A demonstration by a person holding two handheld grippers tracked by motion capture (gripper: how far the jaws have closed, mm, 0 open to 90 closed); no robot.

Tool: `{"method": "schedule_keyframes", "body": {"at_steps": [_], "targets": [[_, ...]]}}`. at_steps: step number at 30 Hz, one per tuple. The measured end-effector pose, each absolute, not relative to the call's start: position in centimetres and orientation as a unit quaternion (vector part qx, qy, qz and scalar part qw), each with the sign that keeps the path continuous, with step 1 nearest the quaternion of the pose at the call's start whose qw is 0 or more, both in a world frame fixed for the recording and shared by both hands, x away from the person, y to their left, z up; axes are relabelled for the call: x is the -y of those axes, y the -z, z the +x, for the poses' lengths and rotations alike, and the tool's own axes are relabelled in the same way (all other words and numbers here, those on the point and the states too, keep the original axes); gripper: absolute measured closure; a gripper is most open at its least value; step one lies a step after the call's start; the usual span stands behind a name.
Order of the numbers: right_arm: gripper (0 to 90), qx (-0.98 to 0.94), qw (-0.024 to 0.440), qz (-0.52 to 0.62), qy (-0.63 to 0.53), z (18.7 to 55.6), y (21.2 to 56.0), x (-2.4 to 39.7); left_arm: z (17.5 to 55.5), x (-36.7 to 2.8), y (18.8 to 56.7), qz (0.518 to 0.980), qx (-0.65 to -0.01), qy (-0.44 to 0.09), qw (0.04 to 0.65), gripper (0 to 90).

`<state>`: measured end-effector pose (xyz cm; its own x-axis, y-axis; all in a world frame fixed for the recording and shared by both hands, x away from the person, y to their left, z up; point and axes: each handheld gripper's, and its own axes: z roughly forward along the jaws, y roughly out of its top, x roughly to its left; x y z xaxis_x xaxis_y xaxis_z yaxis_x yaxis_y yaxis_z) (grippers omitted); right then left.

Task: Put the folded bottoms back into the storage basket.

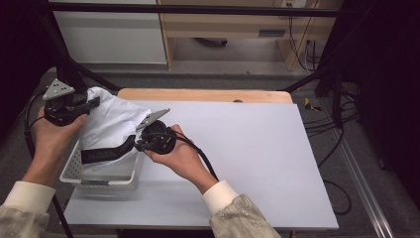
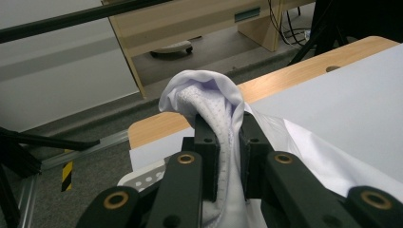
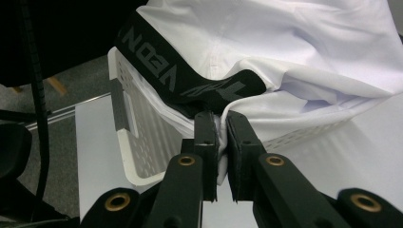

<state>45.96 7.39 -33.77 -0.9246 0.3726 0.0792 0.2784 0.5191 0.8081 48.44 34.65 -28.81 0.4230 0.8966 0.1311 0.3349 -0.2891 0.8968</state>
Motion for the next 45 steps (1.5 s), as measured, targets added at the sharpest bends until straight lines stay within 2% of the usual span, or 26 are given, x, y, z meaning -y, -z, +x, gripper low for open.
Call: {"method": "schedule_keyframes", "body": {"at_steps": [22, 45], "targets": [[84.2, -0.868, 0.055, 0.181, -0.458, 45.6, 33.8, -7.7, 48.1, -35.5, 28.3, 0.730, -0.419, -0.345, 0.415, 80.9], [84.2, -0.866, 0.056, 0.176, -0.464, 45.2, 35.4, -10.4, 47.8, -38.0, 28.8, 0.726, -0.427, -0.351, 0.409, 80.9]]}}
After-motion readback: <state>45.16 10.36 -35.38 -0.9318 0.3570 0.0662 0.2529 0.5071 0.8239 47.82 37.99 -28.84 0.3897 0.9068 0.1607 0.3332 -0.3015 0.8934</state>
